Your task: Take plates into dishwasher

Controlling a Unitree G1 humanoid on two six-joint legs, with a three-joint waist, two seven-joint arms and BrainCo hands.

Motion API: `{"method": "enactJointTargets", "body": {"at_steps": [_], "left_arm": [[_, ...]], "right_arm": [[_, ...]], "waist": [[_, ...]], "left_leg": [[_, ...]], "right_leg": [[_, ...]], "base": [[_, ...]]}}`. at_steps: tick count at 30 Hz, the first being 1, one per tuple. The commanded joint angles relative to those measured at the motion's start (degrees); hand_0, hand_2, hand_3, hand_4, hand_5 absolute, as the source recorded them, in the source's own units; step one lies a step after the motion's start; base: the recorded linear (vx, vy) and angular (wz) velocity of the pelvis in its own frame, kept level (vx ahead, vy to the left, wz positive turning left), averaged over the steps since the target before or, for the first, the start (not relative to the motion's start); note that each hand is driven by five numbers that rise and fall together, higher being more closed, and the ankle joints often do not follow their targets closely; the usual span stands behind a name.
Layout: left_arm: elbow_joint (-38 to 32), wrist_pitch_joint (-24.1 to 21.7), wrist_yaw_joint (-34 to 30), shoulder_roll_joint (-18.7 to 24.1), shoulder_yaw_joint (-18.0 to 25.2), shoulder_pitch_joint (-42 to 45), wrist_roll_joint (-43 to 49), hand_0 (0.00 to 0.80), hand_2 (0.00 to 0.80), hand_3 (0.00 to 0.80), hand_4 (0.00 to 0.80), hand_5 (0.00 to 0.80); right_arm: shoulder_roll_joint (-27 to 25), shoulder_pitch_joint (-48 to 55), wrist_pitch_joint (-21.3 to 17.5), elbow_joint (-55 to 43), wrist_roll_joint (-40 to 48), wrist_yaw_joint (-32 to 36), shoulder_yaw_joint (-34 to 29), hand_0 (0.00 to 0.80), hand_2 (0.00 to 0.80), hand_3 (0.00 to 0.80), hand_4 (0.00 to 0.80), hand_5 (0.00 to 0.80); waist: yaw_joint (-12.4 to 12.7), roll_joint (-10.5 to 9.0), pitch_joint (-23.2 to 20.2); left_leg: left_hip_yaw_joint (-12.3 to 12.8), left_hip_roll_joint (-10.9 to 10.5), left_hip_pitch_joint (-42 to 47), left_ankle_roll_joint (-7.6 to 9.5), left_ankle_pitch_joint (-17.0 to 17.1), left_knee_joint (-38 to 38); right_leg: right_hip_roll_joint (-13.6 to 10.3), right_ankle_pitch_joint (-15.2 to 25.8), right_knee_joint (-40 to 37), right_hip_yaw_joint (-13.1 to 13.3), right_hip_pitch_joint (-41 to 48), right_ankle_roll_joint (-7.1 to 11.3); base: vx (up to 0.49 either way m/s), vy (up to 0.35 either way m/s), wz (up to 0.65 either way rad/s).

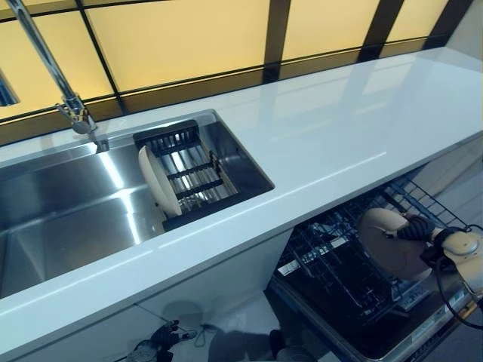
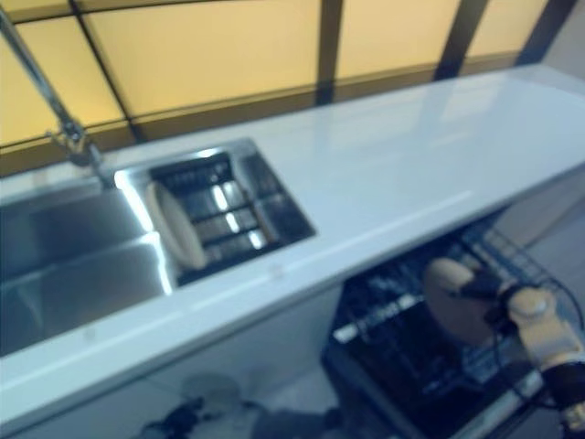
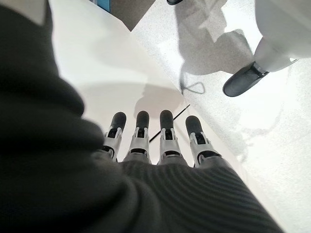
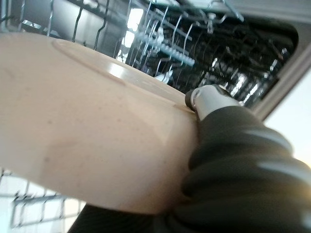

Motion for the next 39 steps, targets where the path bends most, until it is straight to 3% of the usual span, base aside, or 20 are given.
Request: {"method": "enactJointTargets", "body": {"at_steps": [1,11,22,36,38,39], "left_arm": [[-1.8,0.0,-0.3,1.6,-1.5,-3.1,1.0,0.000,0.000,0.000,0.000,0.000],[-1.8,0.1,-0.8,1.5,-3.6,-5.4,0.1,0.000,0.000,0.000,0.000,0.000],[-1.9,-0.7,-1.2,1.0,-4.9,-7.2,-0.7,0.000,0.000,0.000,0.000,0.000],[0.8,-2.6,-1.8,0.1,-5.1,-8.6,0.1,0.000,0.000,0.000,0.000,0.000],[1.2,-2.7,-1.7,-0.1,-5.2,-8.8,0.1,0.000,0.000,0.000,0.000,0.000],[1.4,-2.8,-1.7,-0.1,-5.2,-8.8,0.2,0.000,0.000,0.000,0.000,0.000]], "right_arm": [[1.9,-9.1,-1.6,4.4,-2.0,-3.7,1.1,0.800,0.800,0.800,0.800,0.800],[6.9,-16.6,-0.6,17.0,-3.4,-7.1,7.5,0.800,0.800,0.800,0.800,0.800],[11.4,-20.9,-0.4,30.9,-4.3,-7.6,9.7,0.800,0.800,0.800,0.800,0.800],[14.3,-19.9,-0.1,36.4,-5.6,-6.0,10.3,0.800,0.800,0.800,0.800,0.800],[14.4,-19.8,0.1,36.6,-5.3,-6.4,10.2,0.508,0.508,0.508,0.508,0.508],[14.4,-19.8,0.3,36.6,-5.3,-6.5,10.2,0.455,0.455,0.455,0.455,0.455]], "waist": [[3.3,-1.89,1.3],[5.6,-0.55,2.3],[7.5,1.72,3.4],[7.6,1.94,3.5],[7.5,1.84,3.5],[7.5,1.81,3.4]], "left_leg": [[-4.2,-2.6,1.8,2.99,-3.2,0.2],[-5.5,-2.6,0.5,2.53,-2.5,0.2],[-7.1,-3.0,-0.8,2.29,-2.0,0.2],[-7.3,-2.8,-0.7,2.11,-1.9,0.2],[-7.2,-2.8,-0.6,2.11,-1.9,0.2],[-7.2,-2.8,-0.6,2.12,-1.9,0.2]], "right_leg": [[3.1,1.7,0.2,-4.1,-0.2,-0.55],[2.4,1.6,0.2,-6.0,-0.6,-0.66],[1.7,1.4,0.2,-7.5,-1.1,-0.88],[1.6,1.3,0.2,-7.8,-0.9,-1.12],[1.6,1.3,0.2,-7.7,-0.9,-1.12],[1.7,1.3,0.2,-7.6,-0.9,-1.13]], "base": [[-0.007,-0.031,0.09],[-0.019,-0.031,0.11],[-0.021,-0.011,0.08],[0.003,0.000,0.03],[0.000,0.000,0.00],[0.000,0.000,0.00]]}}
